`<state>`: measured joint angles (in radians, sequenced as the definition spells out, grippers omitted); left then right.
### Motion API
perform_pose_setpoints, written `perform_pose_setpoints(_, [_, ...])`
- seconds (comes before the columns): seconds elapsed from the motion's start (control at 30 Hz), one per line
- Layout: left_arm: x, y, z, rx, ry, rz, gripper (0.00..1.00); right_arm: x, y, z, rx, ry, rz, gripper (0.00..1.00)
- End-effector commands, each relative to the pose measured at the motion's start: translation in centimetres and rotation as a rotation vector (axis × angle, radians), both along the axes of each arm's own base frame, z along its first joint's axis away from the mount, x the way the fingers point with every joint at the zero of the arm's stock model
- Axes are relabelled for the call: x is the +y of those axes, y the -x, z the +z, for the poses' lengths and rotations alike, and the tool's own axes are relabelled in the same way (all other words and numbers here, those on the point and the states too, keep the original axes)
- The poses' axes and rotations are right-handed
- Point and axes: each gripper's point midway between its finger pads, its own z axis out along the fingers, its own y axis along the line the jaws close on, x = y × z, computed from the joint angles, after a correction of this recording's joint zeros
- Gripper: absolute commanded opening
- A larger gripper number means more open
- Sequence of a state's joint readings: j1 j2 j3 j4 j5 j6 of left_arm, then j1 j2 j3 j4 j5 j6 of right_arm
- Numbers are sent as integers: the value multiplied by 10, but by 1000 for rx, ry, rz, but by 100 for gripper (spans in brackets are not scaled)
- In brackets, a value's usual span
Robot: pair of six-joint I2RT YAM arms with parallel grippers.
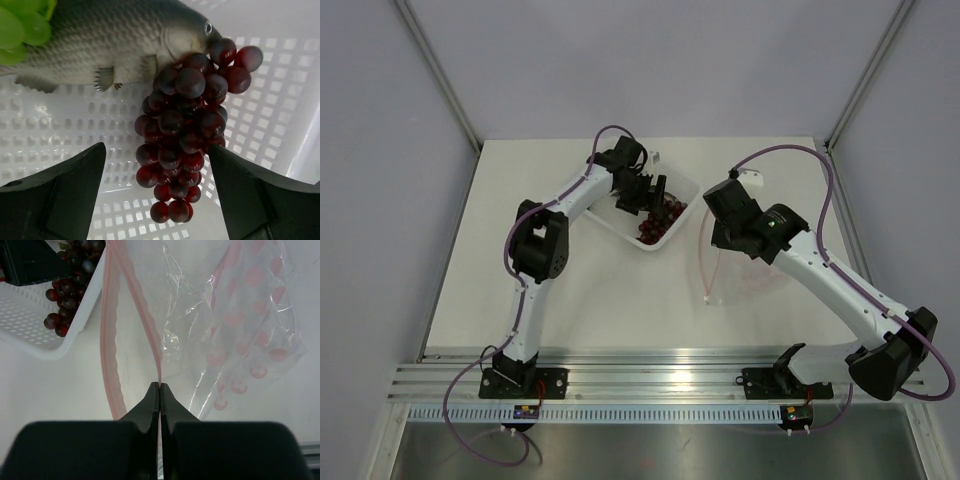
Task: Place the food in the zip-top bag and seal the zipper
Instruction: Pick up the fake fruit from the bin.
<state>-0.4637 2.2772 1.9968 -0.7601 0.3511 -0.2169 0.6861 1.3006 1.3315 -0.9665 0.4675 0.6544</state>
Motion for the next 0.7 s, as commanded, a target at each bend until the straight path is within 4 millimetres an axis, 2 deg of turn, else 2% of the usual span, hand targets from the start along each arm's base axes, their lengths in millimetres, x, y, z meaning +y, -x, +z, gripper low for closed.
perform_pose_setpoints(0.0, [-21,4,1,-31,4,-77,87,8,-7,8,-22,-47,-7,0])
perform_pose_setpoints(0.17, [-34,14,-20,24,28,-88,81,9,-5,5,-13,-59,-6,0])
perform_pose_setpoints(0.27, [-37,19,-27,47,32,-93,70,9,-3,4,-11,-66,-8,0])
perform_pose_setpoints(0.37, [-37,22,-25,52,35,-90,48,9,-2,2,-6,-71,-6,0])
perform_pose_setpoints(0.5, [-34,22,8,-16,60,-82,31,12,-2,-9,17,-70,0,0])
perform_pose_setpoints(0.57, [-32,23,37,-68,84,-80,23,18,-7,-14,4,-89,3,0])
perform_pose_setpoints(0.6, [-31,23,47,-87,96,-79,19,18,-6,-23,15,-86,4,0])
perform_pose_setpoints(0.63, [-30,25,71,-126,122,-79,17,19,-8,-26,19,-89,4,0])
perform_pose_setpoints(0.67, [-28,27,79,-138,131,-78,14,21,-9,-31,33,-85,5,0])
